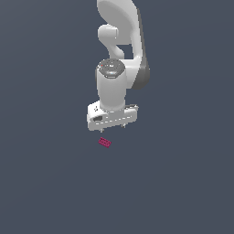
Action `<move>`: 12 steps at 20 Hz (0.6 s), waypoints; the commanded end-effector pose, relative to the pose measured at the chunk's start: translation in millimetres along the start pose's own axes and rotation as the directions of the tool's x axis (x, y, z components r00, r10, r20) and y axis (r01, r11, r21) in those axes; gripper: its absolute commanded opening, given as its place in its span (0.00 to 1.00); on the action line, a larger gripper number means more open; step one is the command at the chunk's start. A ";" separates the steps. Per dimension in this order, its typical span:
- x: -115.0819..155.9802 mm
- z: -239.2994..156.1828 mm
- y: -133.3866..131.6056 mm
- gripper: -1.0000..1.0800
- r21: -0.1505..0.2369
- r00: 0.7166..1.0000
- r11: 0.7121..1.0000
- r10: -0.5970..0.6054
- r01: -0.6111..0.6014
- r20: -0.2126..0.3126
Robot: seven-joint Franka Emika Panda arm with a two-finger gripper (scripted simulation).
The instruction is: Pick up the object and move it to a goal position.
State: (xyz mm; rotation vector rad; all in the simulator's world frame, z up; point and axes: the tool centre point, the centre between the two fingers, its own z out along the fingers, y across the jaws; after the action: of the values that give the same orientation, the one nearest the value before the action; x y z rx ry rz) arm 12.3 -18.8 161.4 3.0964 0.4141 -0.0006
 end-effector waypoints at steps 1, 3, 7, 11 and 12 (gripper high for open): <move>-0.8 7.6 4.0 0.96 -0.001 0.998 0.998 -0.060 0.060 0.001; -1.5 13.9 7.3 0.96 -0.001 0.994 0.994 -0.110 0.110 0.002; -3.1 26.5 13.5 0.96 -0.001 0.978 0.978 -0.210 0.210 0.004; -4.9 39.0 19.4 0.96 0.000 0.951 0.951 -0.308 0.308 0.004; -5.4 42.1 20.9 0.96 0.001 0.943 0.943 -0.332 0.332 0.004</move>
State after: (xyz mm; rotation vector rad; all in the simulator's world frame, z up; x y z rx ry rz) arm 12.7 -38.7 124.4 2.9994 0.8706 -0.0112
